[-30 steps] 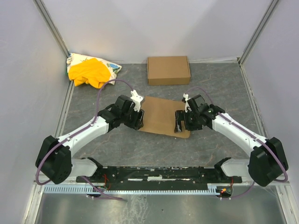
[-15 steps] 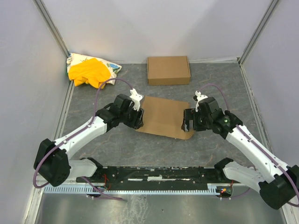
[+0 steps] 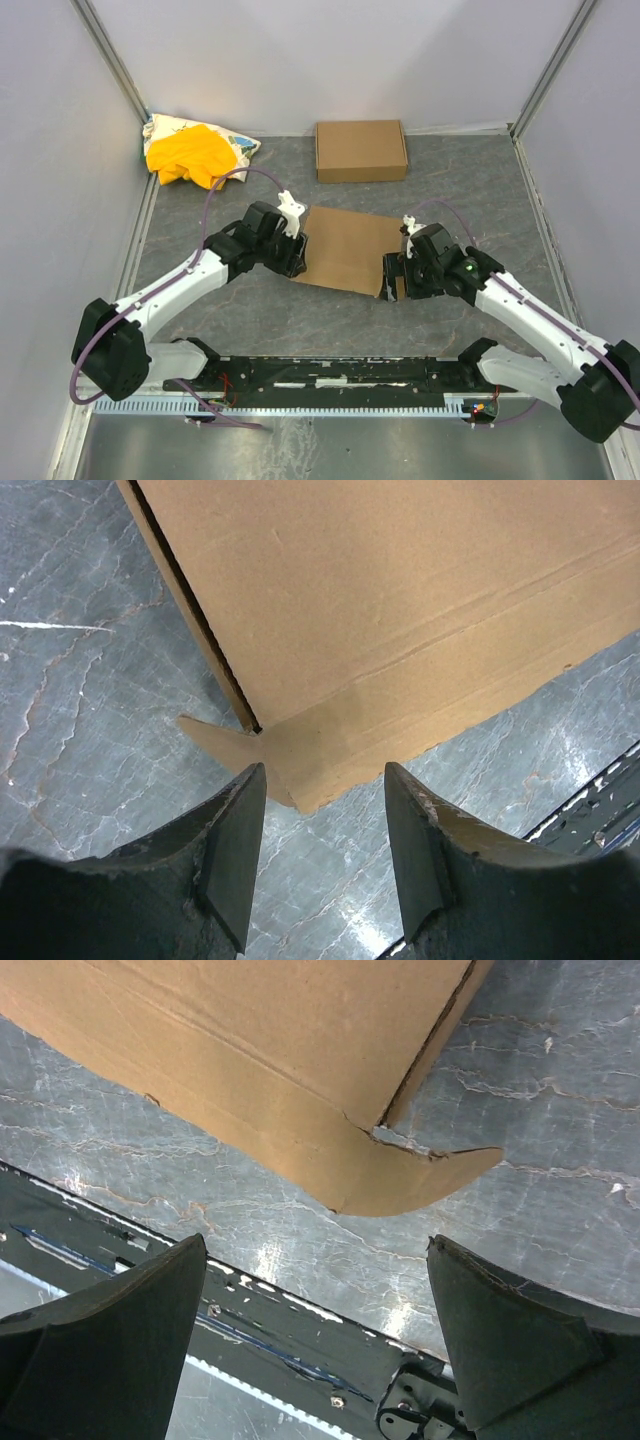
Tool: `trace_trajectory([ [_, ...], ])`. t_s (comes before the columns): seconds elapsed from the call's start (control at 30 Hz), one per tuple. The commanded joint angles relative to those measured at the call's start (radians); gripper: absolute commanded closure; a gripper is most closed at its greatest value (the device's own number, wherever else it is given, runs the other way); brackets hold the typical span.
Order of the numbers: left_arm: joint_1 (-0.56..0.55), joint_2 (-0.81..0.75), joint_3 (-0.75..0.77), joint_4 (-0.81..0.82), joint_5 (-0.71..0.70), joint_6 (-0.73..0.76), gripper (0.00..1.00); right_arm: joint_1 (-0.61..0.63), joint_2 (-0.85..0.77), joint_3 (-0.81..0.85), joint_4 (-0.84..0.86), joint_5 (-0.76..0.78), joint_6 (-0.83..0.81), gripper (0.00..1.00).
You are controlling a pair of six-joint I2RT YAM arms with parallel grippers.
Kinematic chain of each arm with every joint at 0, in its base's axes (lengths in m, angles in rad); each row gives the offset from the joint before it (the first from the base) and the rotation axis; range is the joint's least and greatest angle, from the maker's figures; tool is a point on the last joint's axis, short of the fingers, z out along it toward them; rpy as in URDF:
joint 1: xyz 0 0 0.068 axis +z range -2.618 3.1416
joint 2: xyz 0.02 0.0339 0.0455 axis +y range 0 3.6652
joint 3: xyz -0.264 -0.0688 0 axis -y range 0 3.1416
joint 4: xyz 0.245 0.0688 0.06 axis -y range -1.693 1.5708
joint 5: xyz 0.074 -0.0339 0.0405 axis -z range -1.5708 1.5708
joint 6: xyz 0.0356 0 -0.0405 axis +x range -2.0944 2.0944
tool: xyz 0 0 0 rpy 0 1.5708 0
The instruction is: Fold the paper box
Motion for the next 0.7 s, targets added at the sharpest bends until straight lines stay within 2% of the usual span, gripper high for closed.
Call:
trace_trajectory([
  [0.0,-0.002,-0.007,-0.024,0.048,0.003,0.014,0.42,0.022,0.032,-0.011,0.081,0.038,0.035,0.01],
  [0.37,-0.003,-0.007,-0.067,0.155,0.052,-0.015,0.41,0.047,0.085,-0.002,0.138,0.112,0.028,0.01],
  [0.67,-0.002,0.004,-0.065,0.190,0.122,-0.034,0.41,0.060,0.120,0.011,0.163,0.081,0.027,0.01],
])
